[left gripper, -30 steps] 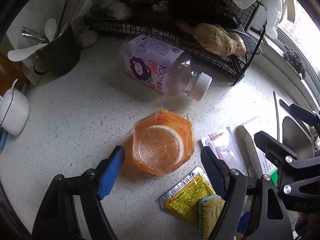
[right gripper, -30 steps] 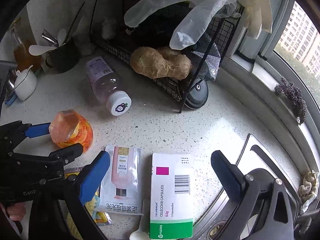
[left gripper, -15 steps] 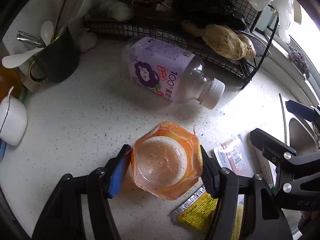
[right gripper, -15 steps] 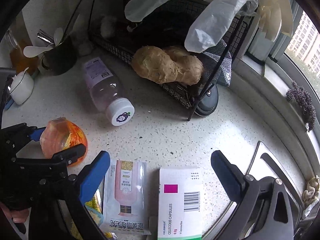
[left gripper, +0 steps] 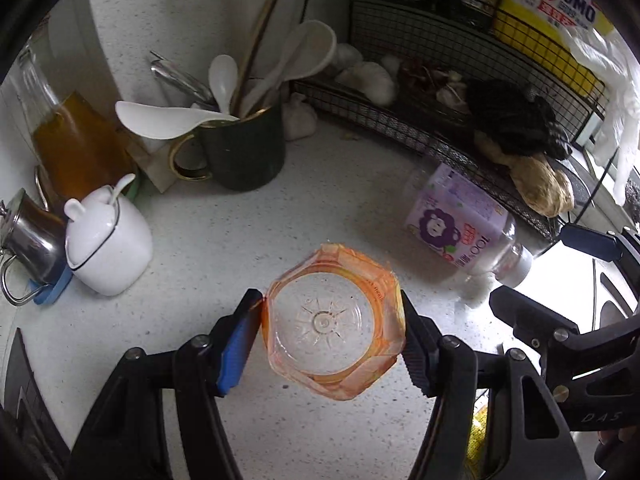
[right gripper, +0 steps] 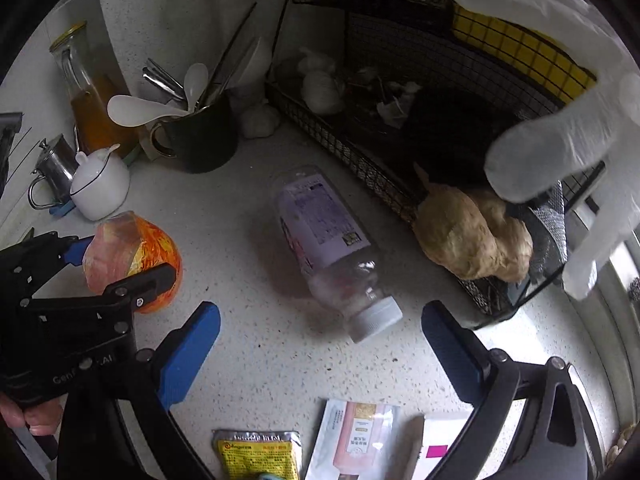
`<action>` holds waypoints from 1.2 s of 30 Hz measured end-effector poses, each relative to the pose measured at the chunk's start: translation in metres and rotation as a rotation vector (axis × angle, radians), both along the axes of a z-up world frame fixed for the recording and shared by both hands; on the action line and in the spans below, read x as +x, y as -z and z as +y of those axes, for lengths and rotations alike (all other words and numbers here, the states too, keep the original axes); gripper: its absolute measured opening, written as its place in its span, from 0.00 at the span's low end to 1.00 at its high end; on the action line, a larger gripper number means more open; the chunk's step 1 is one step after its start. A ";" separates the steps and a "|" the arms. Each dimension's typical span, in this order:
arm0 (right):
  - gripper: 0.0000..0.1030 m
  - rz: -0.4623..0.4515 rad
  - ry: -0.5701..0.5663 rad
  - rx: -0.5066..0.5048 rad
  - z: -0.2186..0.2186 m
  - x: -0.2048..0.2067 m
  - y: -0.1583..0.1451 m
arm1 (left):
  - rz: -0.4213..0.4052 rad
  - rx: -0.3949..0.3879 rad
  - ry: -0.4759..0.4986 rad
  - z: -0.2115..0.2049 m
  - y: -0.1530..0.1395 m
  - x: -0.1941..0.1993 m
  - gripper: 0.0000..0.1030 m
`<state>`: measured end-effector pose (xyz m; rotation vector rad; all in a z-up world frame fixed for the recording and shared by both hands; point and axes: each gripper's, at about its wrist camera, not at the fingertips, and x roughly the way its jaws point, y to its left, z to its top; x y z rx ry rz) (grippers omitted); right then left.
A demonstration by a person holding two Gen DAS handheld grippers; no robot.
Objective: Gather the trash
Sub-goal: 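Grasp the lilac drink bottle with the right gripper while the left holds the cup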
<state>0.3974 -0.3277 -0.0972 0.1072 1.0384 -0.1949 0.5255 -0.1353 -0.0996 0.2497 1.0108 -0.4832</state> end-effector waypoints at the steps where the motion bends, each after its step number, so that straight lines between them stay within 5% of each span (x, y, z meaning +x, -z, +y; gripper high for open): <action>1: 0.98 -0.001 -0.014 0.003 0.003 0.007 -0.001 | 0.000 -0.001 -0.016 0.005 -0.001 0.005 0.61; 22: 0.98 0.093 -0.160 -0.005 0.007 0.061 0.022 | 0.014 0.017 -0.095 0.016 0.014 0.036 0.61; 36: 0.98 0.110 -0.217 -0.158 0.018 0.067 0.034 | 0.051 0.033 -0.118 0.019 0.030 0.032 0.61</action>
